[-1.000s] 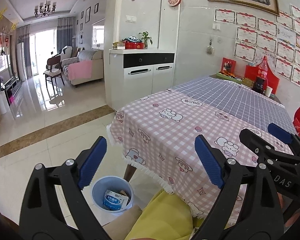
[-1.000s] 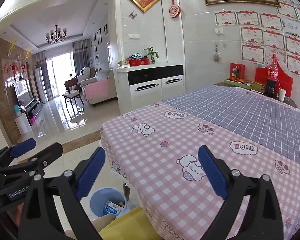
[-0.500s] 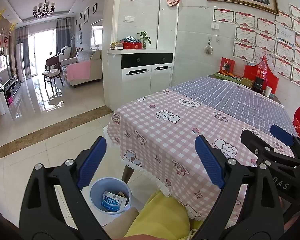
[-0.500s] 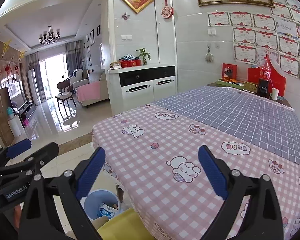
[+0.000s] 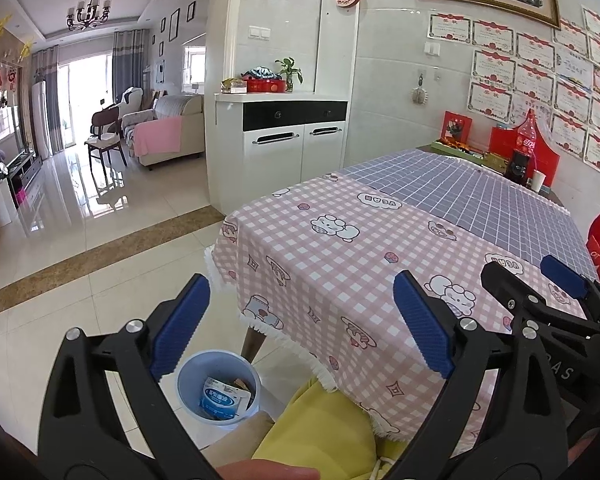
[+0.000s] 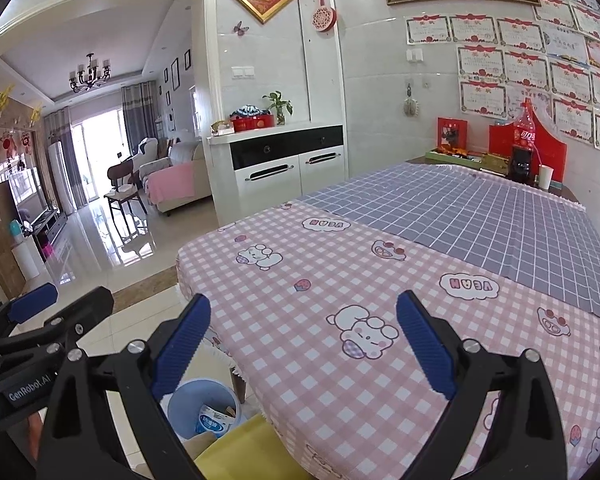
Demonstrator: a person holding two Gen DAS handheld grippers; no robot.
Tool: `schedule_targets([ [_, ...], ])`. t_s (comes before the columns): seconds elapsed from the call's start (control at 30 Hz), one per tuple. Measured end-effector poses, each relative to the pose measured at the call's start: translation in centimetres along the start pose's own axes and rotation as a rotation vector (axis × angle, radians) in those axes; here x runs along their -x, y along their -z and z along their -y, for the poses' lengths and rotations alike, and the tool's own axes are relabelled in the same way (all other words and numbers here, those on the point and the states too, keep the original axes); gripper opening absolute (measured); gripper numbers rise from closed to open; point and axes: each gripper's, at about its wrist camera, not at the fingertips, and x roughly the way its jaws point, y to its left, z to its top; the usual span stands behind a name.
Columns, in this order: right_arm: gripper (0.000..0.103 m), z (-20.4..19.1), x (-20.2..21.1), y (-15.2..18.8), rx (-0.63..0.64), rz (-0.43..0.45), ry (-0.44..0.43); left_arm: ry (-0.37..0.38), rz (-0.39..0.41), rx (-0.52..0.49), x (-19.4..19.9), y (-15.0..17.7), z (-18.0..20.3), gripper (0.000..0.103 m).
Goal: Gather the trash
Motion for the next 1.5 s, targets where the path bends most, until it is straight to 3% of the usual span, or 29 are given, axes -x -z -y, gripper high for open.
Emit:
schedule_targets([
  [1.5,0.092,-1.7,1.4,0.2,0.045,0.012,0.018,0.005,0.003,0.054,0.4,0.4,-1.5,0.092],
])
